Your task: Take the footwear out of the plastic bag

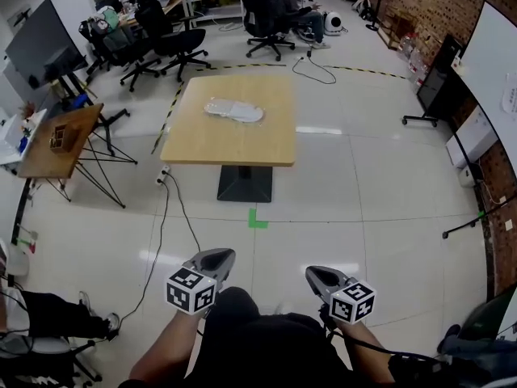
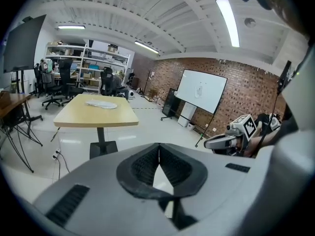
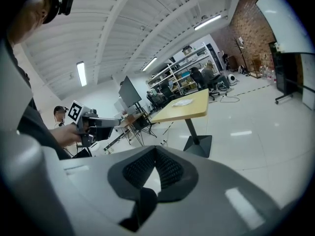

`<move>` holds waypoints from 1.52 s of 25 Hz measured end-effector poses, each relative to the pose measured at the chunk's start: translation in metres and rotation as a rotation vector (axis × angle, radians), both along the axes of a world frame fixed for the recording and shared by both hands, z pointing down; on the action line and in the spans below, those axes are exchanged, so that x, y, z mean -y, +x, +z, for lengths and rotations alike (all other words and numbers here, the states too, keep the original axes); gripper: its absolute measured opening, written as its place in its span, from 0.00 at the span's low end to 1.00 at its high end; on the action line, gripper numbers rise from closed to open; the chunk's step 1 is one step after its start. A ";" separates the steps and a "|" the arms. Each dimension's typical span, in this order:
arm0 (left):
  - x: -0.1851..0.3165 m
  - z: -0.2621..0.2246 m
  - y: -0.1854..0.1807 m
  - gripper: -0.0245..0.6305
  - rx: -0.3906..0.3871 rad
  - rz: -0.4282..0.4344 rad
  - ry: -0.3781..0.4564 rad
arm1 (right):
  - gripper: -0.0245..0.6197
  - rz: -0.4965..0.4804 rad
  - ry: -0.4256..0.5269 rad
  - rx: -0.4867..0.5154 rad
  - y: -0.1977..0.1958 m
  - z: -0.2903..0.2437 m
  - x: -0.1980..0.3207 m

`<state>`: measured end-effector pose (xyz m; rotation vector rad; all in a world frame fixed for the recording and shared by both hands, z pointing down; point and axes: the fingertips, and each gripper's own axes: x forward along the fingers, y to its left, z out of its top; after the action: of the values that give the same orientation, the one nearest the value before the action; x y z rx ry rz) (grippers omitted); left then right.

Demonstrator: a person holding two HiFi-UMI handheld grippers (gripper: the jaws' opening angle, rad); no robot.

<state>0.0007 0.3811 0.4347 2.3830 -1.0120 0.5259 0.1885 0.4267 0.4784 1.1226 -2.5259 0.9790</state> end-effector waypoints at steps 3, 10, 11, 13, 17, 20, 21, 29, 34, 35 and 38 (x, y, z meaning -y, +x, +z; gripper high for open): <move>-0.008 0.008 0.009 0.05 0.024 0.018 -0.026 | 0.04 0.004 -0.032 0.015 0.008 0.008 0.000; 0.037 0.026 0.010 0.05 -0.026 0.016 -0.090 | 0.04 0.001 -0.063 0.013 -0.004 0.025 0.049; 0.049 0.026 0.008 0.05 -0.024 0.027 -0.083 | 0.04 -0.001 -0.065 0.007 -0.009 0.025 0.062; 0.079 0.024 0.000 0.05 -0.041 0.030 -0.071 | 0.04 -0.006 -0.069 -0.005 -0.020 0.022 0.089; 0.148 0.007 -0.020 0.05 -0.124 0.017 -0.038 | 0.04 0.011 -0.070 -0.057 -0.033 0.005 0.146; 0.195 -0.002 -0.036 0.05 -0.141 0.046 0.003 | 0.04 0.061 -0.037 -0.103 -0.038 -0.011 0.192; 0.208 -0.002 -0.041 0.05 -0.150 0.057 0.008 | 0.04 0.084 -0.027 -0.111 -0.039 -0.014 0.205; 0.281 0.015 -0.079 0.05 -0.200 0.042 -0.021 | 0.04 0.138 -0.041 -0.143 -0.061 -0.012 0.269; 0.308 0.033 -0.074 0.05 -0.180 0.033 -0.051 | 0.04 0.131 -0.085 -0.092 -0.059 -0.003 0.313; 0.314 0.034 -0.073 0.05 -0.176 0.023 -0.054 | 0.04 0.117 -0.082 -0.095 -0.060 -0.001 0.325; 0.333 0.030 -0.075 0.05 -0.148 -0.011 -0.043 | 0.04 0.059 -0.077 -0.076 -0.067 0.008 0.365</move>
<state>-0.0744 0.0478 0.4648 2.3384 -0.9384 0.3574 0.1220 0.0618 0.4868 1.1947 -2.3873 1.0181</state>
